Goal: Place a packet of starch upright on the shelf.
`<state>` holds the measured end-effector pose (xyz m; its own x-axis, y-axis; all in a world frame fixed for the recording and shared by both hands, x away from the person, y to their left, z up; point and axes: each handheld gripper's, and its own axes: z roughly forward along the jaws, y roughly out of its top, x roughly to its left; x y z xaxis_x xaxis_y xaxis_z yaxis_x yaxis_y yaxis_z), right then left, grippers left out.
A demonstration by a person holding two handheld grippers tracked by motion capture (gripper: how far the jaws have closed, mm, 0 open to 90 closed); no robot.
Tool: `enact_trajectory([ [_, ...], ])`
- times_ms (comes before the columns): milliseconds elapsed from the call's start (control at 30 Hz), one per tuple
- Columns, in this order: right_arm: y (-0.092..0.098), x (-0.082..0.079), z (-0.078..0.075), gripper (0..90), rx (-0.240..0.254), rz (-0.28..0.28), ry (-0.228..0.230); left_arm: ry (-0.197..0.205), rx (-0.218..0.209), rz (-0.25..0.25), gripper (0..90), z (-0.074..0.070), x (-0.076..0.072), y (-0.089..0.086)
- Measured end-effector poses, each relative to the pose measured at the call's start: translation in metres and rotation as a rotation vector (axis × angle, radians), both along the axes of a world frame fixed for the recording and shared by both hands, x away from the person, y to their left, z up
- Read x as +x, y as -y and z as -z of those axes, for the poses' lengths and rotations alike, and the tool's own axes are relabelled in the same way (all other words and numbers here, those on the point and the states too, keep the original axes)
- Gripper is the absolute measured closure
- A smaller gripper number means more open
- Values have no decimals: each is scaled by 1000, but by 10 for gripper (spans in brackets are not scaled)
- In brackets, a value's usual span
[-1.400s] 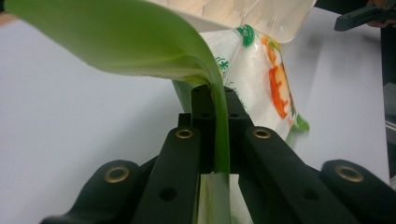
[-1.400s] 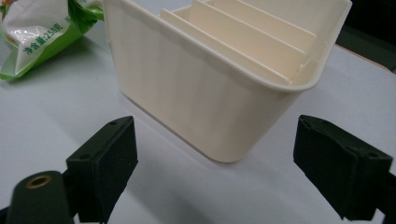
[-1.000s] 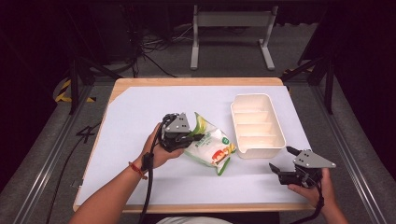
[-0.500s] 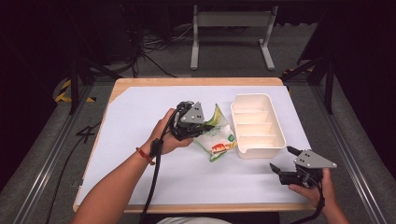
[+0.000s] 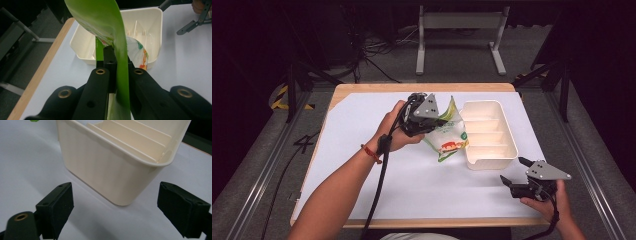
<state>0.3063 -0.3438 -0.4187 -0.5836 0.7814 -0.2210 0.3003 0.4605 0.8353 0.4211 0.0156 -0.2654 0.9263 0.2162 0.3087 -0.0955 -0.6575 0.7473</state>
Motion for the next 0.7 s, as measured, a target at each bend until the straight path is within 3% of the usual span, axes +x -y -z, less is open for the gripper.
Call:
enact_trajectory([
  [233, 0, 1, 1, 135, 2, -1, -8, 27, 17, 22, 893, -11, 11, 23],
  [700, 2, 0, 1, 135, 11, -2, -14, 63, 18, 92, 891, -11, 32, 59],
])
